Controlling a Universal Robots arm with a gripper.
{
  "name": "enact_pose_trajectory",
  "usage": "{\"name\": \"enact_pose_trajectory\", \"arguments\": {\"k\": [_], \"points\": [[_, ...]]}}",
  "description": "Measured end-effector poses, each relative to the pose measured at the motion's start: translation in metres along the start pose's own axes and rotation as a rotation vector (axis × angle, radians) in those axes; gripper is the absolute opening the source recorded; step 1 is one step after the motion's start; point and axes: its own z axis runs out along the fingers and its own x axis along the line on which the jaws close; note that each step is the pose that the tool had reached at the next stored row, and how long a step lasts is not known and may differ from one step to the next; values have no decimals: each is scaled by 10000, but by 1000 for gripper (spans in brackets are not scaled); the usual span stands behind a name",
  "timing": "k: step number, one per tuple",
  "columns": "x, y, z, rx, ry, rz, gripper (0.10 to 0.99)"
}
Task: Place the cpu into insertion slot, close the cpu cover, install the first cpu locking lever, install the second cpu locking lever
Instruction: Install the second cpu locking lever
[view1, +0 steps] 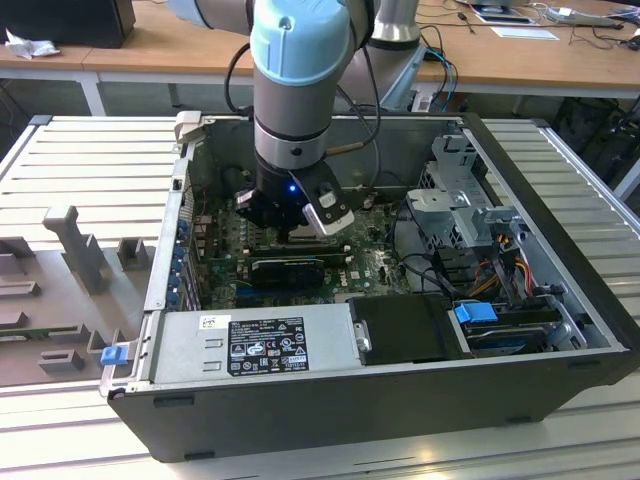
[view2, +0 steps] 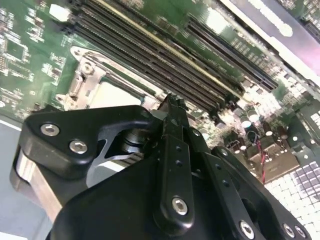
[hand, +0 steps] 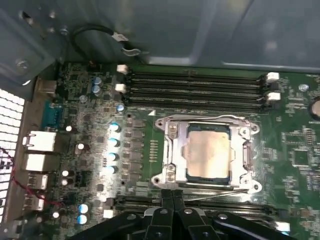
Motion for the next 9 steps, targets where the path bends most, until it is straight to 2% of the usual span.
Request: {"name": "enact_pose_trajectory", "arguments": {"k": [3,5,9], "points": [[0,-18,68,-31,-1,-3,106],[17,-36,96,-88,-4,-4,106],[26,-60,153,-278,-14,-9,106]]}}
